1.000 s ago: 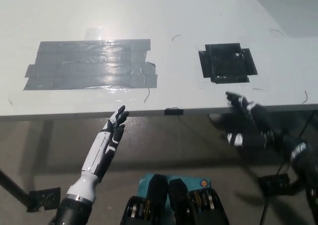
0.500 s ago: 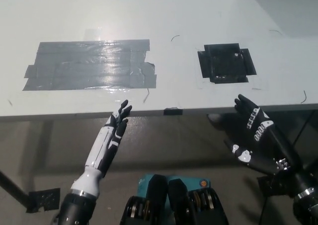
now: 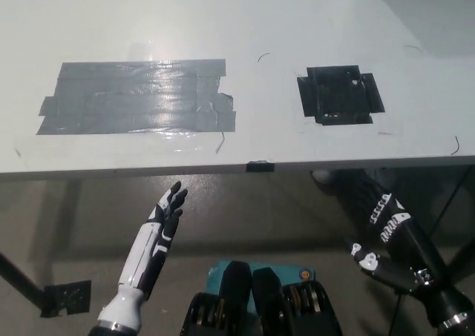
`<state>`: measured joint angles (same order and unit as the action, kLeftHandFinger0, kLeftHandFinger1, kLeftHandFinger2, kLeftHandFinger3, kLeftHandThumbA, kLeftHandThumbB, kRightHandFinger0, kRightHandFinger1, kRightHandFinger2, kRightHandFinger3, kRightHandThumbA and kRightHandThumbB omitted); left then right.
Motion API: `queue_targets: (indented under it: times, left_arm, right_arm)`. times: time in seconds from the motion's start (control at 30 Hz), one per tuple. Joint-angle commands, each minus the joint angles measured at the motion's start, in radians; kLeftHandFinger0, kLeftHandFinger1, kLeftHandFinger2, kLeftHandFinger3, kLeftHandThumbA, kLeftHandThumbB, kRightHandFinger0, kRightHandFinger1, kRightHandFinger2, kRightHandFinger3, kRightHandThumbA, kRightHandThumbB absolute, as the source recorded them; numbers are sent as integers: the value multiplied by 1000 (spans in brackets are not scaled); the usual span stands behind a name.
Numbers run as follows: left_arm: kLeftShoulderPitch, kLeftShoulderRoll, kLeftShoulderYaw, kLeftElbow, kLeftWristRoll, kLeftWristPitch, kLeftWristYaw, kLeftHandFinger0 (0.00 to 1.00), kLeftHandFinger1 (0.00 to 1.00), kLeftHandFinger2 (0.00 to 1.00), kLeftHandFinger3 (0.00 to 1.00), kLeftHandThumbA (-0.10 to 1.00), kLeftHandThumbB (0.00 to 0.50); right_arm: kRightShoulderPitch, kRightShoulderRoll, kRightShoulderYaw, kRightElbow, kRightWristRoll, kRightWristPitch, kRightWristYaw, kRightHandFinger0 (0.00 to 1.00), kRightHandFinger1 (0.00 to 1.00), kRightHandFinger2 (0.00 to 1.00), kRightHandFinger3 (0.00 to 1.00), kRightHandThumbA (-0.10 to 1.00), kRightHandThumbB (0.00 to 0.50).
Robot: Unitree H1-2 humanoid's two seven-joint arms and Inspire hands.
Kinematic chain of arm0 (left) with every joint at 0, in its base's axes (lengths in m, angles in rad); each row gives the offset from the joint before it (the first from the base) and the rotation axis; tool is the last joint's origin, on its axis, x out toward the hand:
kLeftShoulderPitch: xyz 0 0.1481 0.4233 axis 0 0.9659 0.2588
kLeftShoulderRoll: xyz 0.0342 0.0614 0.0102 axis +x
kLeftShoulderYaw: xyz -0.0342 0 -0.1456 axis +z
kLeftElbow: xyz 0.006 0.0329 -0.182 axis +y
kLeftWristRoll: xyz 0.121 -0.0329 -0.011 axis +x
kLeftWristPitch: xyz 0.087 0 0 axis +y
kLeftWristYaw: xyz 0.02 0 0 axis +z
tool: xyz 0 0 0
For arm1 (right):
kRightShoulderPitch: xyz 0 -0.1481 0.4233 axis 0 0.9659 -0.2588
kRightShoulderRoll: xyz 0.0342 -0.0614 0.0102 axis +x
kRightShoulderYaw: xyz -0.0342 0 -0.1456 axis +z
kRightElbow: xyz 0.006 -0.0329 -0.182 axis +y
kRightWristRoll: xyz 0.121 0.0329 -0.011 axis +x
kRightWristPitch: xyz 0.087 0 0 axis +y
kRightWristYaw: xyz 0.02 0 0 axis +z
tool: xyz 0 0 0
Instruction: A toilet paper roll is kept on the black spot on the desk infront of the robot and the robot inserts its right thumb into the hole in the centre to grab the roll. Then it passes the roll to a person.
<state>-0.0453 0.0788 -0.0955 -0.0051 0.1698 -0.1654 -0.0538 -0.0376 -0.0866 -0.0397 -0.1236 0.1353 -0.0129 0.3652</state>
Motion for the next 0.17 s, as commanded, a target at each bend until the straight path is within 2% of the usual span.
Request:
queue_targets:
  times: [0.0,0.13]
  left_arm:
    - [3,-2,6,-43,7,-46,20,1000,1000,1000,1000,1000,185]
    - [14,0,7,-45,10,-52,22,1000,1000,1000,1000,1000,184]
  right_arm:
    - [0,-1,7,-3,35,-66,-9,1000,1000,1000,1000,608,272]
    - [9,0,17,-11,24,-60,-15,1000,1000,1000,1000,604,269]
